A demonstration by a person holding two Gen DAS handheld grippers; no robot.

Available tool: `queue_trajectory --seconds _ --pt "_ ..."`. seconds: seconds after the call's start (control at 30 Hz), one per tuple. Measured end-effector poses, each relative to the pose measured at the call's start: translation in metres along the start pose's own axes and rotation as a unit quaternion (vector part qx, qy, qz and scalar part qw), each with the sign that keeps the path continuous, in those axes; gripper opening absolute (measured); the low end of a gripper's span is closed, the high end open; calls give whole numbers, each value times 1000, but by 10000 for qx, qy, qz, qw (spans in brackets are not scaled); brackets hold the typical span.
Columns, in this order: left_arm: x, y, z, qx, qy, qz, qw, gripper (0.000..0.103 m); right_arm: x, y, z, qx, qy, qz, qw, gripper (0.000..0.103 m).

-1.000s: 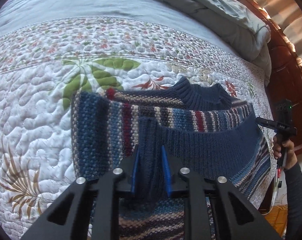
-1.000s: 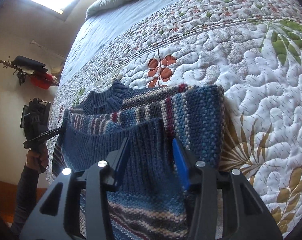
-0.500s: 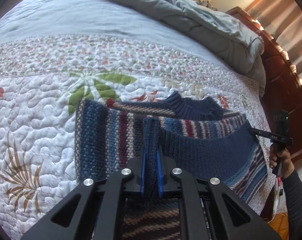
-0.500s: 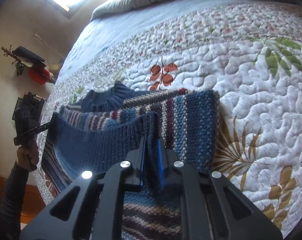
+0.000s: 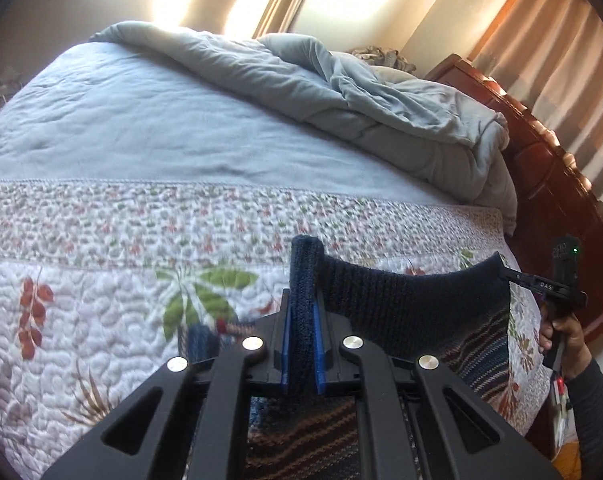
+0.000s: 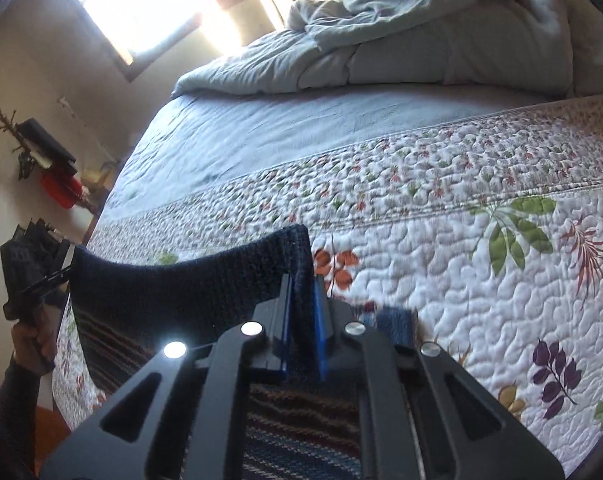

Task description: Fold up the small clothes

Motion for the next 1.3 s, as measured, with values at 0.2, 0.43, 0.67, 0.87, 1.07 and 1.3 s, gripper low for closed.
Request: queue_trajectory --seconds 0.2,0.43,0.67,0.87,1.07,1.3 --pt "-77 9 -30 334 -546 -619 9960 9 -72 3 29 -341 513 -632 9961 9" --pt "-129 46 -67 889 -908 -1229 9842 9 -115 23 45 -488 815 -1082 9896 9" --pt "-108 14 -58 765 -808 -764 9908 9 -100 1 36 -495 655 -718 9940 8" --pt "-125 23 -65 789 -924 -948 9880 9 -108 0 39 -503 711 -765 9933 8" --pt "-140 34 -76 891 -910 -1090 9859 9 -125 8 50 -612 728 -869 9917 8" --pt "-147 44 -83 930 -915 -1205 9841 9 -132 18 59 -706 747 -923 9904 8"
Point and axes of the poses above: each gripper's, at about its wrist camera, not at the fingertips, and x roughly against the way its jaws point, z to its right, y to its underside, the point moved 8 cm from there along -x, roughly the way its jaws point
